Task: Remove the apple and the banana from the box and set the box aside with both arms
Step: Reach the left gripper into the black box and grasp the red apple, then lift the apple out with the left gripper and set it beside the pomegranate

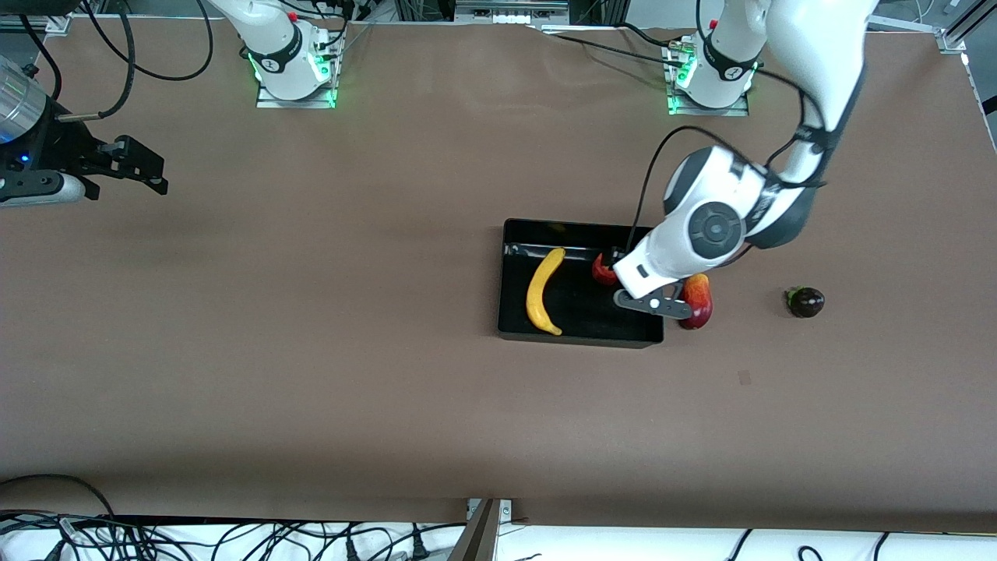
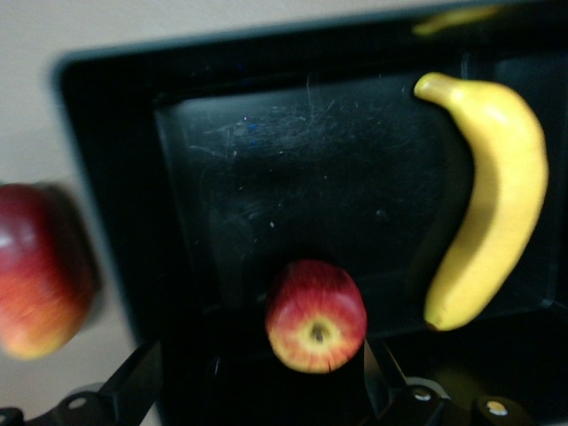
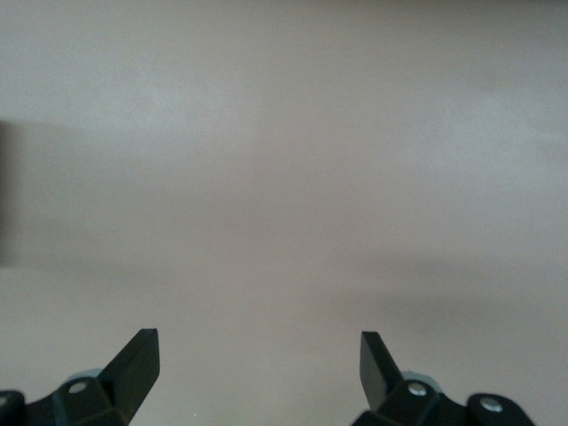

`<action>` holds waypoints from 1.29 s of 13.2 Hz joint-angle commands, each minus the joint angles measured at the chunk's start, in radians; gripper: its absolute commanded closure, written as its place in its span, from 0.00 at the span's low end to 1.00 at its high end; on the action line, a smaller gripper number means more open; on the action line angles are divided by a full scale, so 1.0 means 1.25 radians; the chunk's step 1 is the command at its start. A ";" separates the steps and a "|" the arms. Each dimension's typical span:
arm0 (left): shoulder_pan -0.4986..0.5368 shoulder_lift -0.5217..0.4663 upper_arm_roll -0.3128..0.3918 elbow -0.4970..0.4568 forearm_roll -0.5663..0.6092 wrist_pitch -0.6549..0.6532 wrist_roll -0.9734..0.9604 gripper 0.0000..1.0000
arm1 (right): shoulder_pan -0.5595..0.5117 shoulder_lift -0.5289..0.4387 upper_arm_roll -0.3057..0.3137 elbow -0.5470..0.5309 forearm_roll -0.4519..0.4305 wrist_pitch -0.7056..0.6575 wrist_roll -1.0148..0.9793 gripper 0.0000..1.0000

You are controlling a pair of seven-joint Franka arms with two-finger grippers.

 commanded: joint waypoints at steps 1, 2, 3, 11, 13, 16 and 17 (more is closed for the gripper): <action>-0.034 0.001 0.000 -0.027 0.028 0.035 -0.040 0.00 | -0.008 -0.004 0.009 0.004 -0.012 -0.003 0.000 0.00; -0.055 0.006 0.005 -0.033 0.052 0.039 -0.059 0.00 | -0.008 -0.004 0.009 0.004 -0.012 -0.003 0.000 0.00; -0.056 0.020 0.003 -0.034 0.102 0.048 -0.087 0.00 | -0.008 -0.004 0.009 0.004 -0.012 -0.003 0.000 0.00; -0.065 0.042 -0.001 -0.119 0.170 0.173 -0.146 0.00 | -0.006 0.002 0.012 0.004 -0.005 0.006 0.002 0.00; -0.077 0.045 -0.001 -0.121 0.170 0.171 -0.171 0.00 | -0.006 0.001 0.012 0.004 -0.005 0.006 0.002 0.00; -0.078 0.045 -0.002 -0.120 0.170 0.162 -0.170 0.67 | -0.006 0.001 0.012 0.004 -0.005 0.006 0.002 0.00; -0.078 0.042 -0.002 -0.120 0.170 0.159 -0.170 0.74 | -0.006 0.001 0.012 0.004 -0.005 0.006 0.002 0.00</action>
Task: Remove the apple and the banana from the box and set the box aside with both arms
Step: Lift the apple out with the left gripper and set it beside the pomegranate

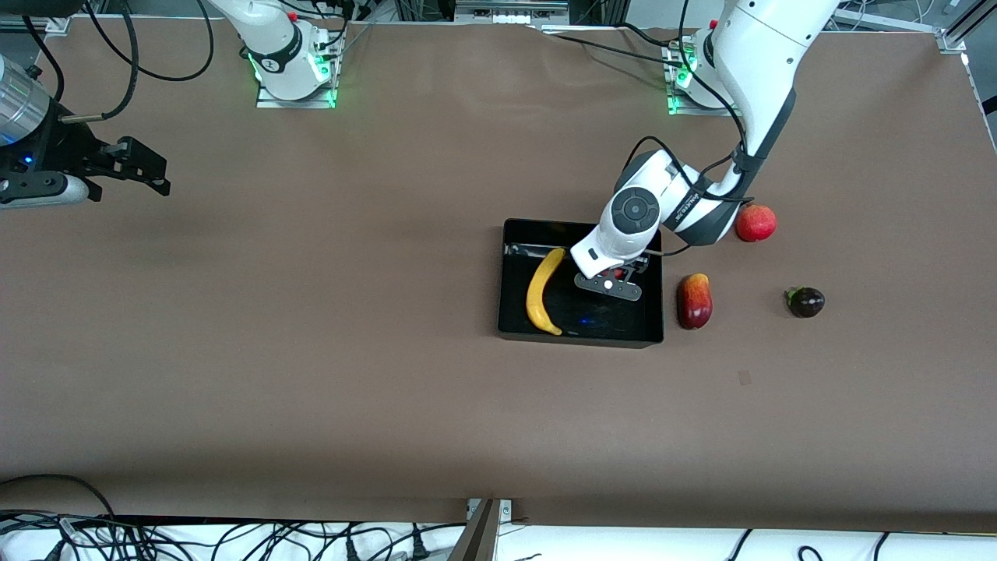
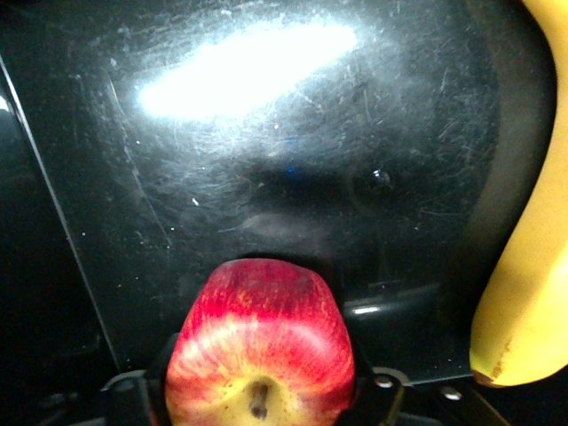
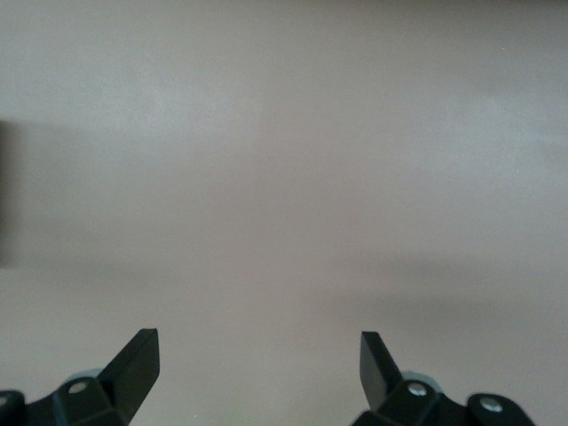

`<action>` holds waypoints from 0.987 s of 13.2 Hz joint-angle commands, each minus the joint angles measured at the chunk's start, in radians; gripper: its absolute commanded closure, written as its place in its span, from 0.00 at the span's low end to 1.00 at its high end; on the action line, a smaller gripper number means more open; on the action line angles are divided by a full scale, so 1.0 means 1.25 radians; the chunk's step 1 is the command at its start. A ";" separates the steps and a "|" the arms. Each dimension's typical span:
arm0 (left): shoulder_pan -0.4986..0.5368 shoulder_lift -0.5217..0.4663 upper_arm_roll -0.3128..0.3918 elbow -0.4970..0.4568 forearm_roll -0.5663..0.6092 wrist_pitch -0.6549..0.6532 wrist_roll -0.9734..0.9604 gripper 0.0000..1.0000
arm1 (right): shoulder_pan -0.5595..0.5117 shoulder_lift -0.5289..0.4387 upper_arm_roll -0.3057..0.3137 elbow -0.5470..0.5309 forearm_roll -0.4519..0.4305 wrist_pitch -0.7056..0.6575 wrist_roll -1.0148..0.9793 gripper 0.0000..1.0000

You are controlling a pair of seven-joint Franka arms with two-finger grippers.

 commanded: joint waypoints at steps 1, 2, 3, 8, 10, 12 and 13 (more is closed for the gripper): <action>-0.005 -0.014 0.001 -0.005 0.020 -0.021 -0.017 0.80 | -0.006 -0.001 0.008 0.004 -0.005 0.002 0.002 0.00; -0.005 -0.018 0.001 0.001 0.020 -0.037 -0.016 0.82 | -0.006 -0.001 0.008 0.004 -0.005 0.002 0.002 0.00; -0.004 -0.030 0.001 0.002 0.020 -0.047 -0.008 0.83 | -0.006 -0.001 0.008 0.004 -0.005 0.001 0.002 0.00; 0.015 -0.076 0.005 0.175 0.017 -0.307 0.082 0.86 | -0.006 -0.001 0.008 0.004 -0.005 -0.001 0.002 0.00; 0.050 -0.075 0.007 0.250 0.017 -0.433 0.130 0.87 | -0.006 -0.001 0.008 0.004 -0.005 -0.001 0.002 0.00; 0.112 -0.087 0.008 0.253 0.020 -0.495 0.210 0.88 | -0.006 -0.001 0.008 0.004 -0.005 -0.003 0.002 0.00; 0.148 -0.095 0.008 0.237 0.020 -0.503 0.253 0.85 | -0.006 -0.001 0.008 0.004 -0.005 -0.001 0.002 0.00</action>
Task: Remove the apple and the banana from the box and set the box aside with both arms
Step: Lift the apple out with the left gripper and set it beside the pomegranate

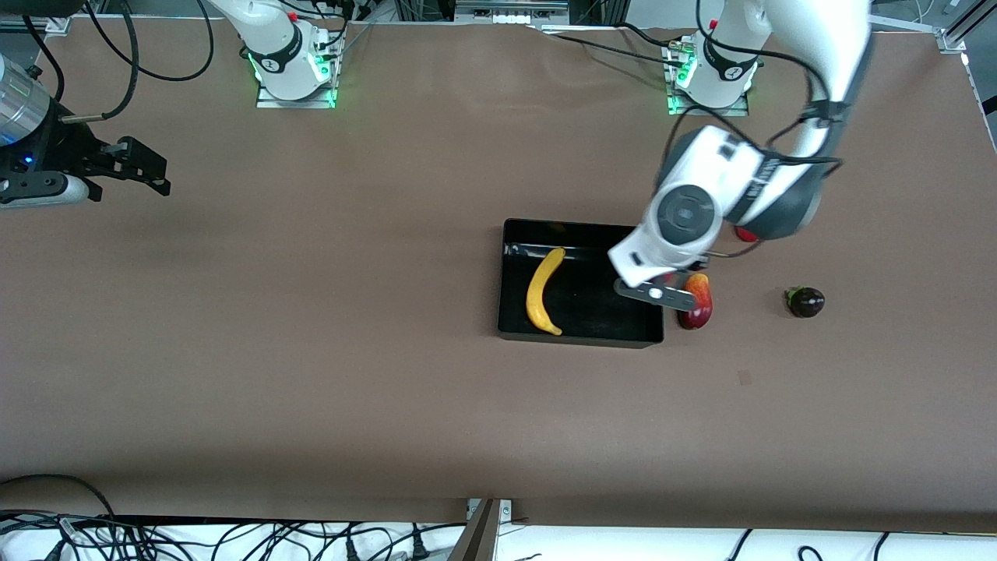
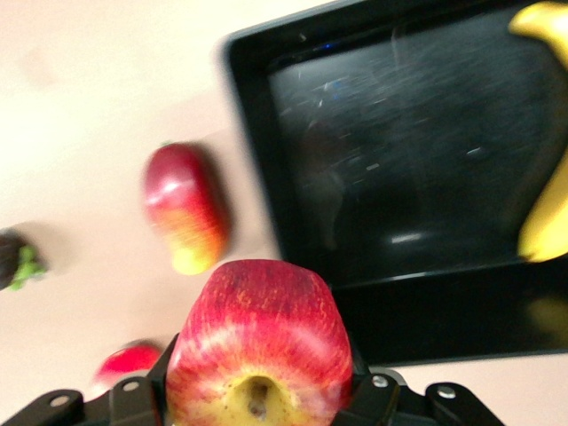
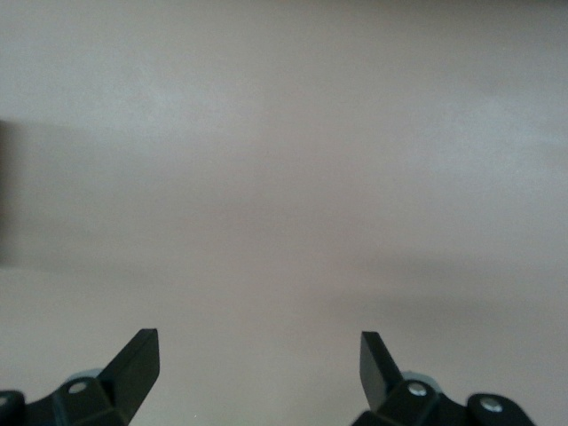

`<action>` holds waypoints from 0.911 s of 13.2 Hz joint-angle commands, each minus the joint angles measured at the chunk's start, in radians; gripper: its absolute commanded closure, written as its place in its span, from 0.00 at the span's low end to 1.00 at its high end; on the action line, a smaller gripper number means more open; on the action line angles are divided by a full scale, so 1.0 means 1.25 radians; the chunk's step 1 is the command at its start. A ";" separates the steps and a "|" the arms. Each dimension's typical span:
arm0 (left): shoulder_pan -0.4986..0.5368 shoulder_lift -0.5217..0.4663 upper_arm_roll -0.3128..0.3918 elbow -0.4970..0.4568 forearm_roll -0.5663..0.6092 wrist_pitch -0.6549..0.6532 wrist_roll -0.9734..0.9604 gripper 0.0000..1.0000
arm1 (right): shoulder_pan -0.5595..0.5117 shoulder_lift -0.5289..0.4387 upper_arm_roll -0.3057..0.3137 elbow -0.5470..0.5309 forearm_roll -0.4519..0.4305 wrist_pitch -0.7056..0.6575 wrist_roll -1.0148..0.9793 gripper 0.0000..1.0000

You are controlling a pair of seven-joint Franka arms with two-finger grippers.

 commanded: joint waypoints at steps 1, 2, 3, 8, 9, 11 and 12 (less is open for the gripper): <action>0.100 -0.008 -0.009 -0.043 0.018 -0.025 0.130 0.84 | -0.006 -0.001 0.008 0.004 -0.005 -0.001 0.002 0.00; 0.134 -0.020 -0.012 -0.073 0.017 -0.019 0.170 0.84 | -0.006 -0.001 0.008 0.004 -0.005 0.000 0.002 0.00; 0.156 -0.039 -0.012 -0.116 0.013 -0.012 0.201 0.84 | -0.006 -0.001 0.008 0.004 -0.005 -0.001 0.002 0.00; 0.219 -0.138 -0.014 -0.438 0.003 0.302 0.221 0.84 | -0.006 -0.001 0.008 0.004 -0.005 -0.004 0.002 0.00; 0.225 -0.139 -0.013 -0.469 0.005 0.341 0.225 0.84 | -0.006 -0.001 0.008 0.004 -0.005 -0.003 0.002 0.00; 0.244 -0.130 -0.014 -0.505 0.006 0.381 0.226 0.84 | -0.006 -0.001 0.008 0.003 -0.005 0.002 0.003 0.00; 0.242 -0.130 -0.014 -0.545 0.006 0.439 0.226 0.81 | -0.006 -0.001 0.008 0.003 -0.005 0.003 0.003 0.00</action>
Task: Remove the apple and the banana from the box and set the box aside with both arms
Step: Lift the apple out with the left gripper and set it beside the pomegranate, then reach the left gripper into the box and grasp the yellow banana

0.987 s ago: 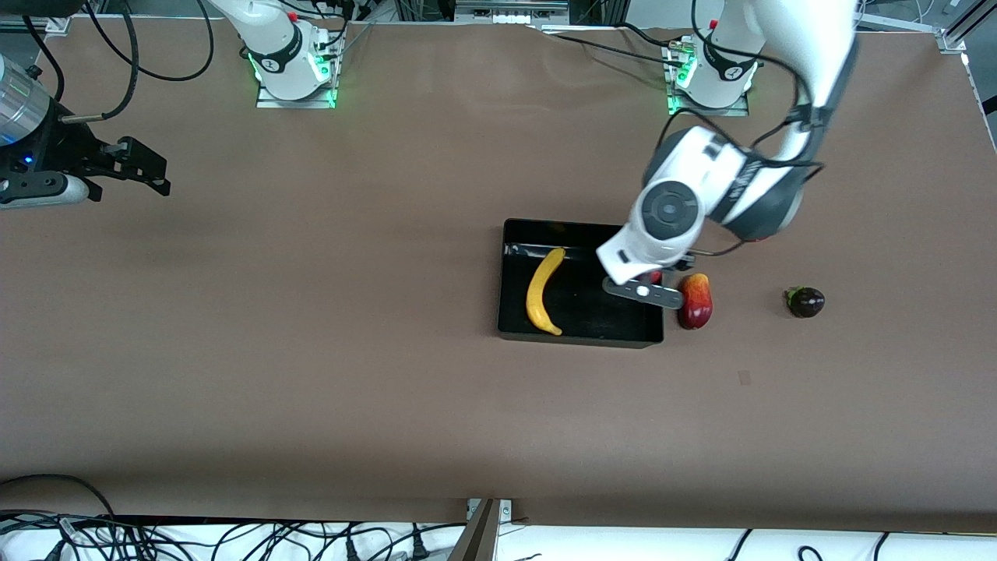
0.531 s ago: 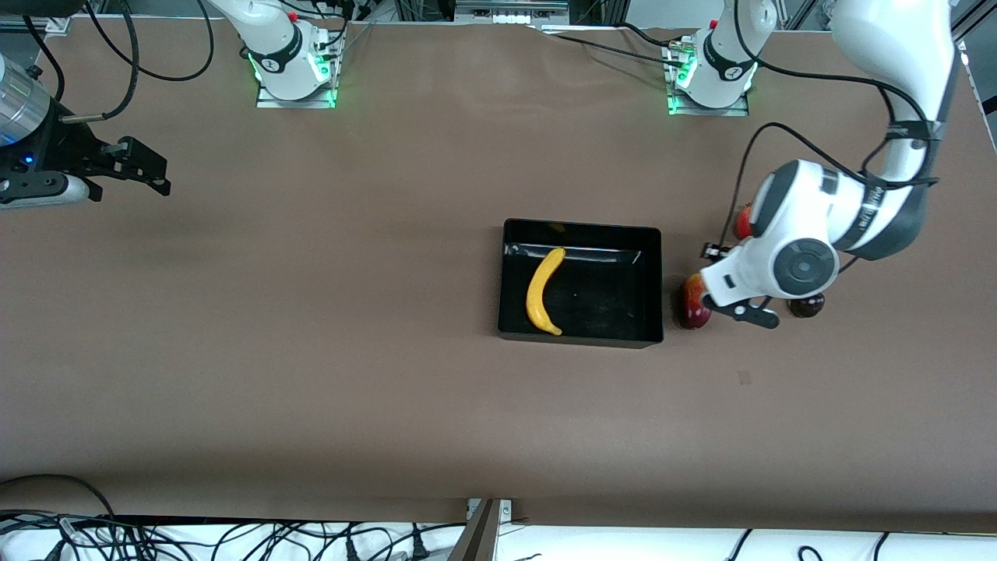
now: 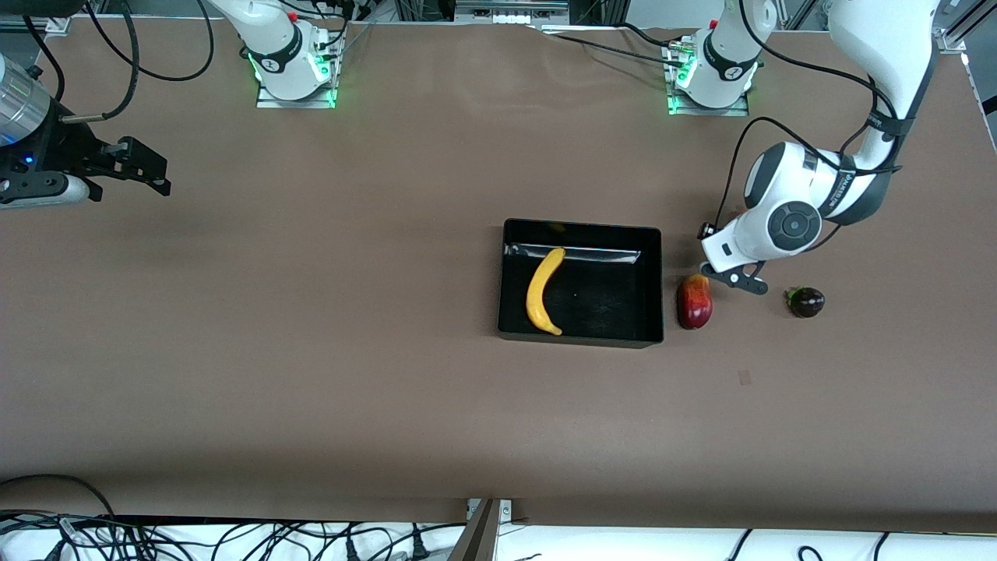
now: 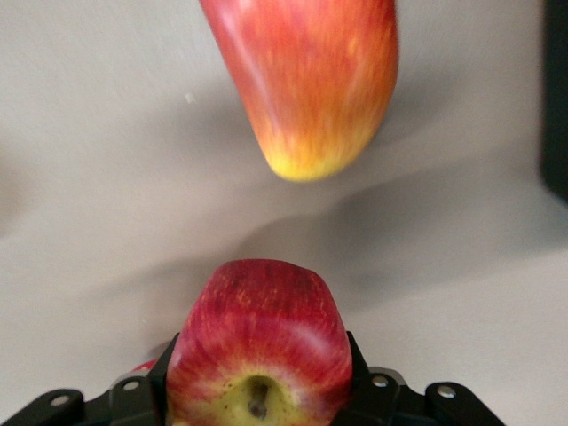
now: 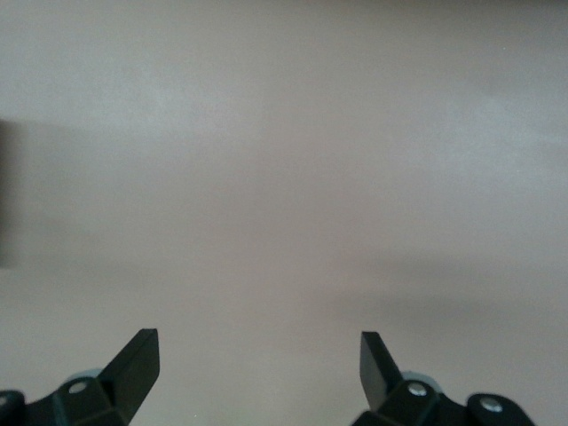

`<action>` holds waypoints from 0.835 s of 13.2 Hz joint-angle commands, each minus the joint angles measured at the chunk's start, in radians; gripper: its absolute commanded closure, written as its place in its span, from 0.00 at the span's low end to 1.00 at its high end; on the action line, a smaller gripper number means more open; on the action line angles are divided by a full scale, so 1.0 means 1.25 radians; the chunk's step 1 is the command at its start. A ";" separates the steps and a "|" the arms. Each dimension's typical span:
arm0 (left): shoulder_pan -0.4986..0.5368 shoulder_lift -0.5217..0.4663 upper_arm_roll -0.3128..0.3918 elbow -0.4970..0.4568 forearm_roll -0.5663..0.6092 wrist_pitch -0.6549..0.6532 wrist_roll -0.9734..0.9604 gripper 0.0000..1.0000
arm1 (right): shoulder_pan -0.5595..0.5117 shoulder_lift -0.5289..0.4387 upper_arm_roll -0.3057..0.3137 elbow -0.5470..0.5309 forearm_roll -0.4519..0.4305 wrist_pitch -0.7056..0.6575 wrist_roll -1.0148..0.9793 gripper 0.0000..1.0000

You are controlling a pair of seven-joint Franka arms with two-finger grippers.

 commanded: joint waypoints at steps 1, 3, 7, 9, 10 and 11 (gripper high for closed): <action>0.018 -0.028 -0.011 -0.096 0.004 0.112 0.018 0.59 | -0.006 -0.001 0.008 0.005 -0.005 0.003 0.003 0.00; 0.023 -0.011 -0.011 -0.092 0.004 0.114 0.017 0.00 | -0.006 -0.001 0.008 0.005 -0.004 0.003 0.003 0.00; 0.013 -0.074 -0.023 -0.008 0.004 -0.016 0.018 0.00 | -0.006 -0.001 0.008 0.005 -0.004 0.007 0.003 0.00; 0.013 -0.078 -0.085 0.144 0.002 -0.202 0.005 0.00 | -0.006 -0.001 0.008 0.005 -0.004 0.008 0.003 0.00; 0.008 -0.061 -0.116 0.224 -0.020 -0.264 -0.003 0.00 | -0.006 -0.001 0.008 0.005 -0.004 0.008 0.003 0.00; 0.008 -0.015 -0.142 0.292 -0.073 -0.291 -0.029 0.00 | -0.006 -0.001 0.008 0.005 -0.003 0.008 0.003 0.00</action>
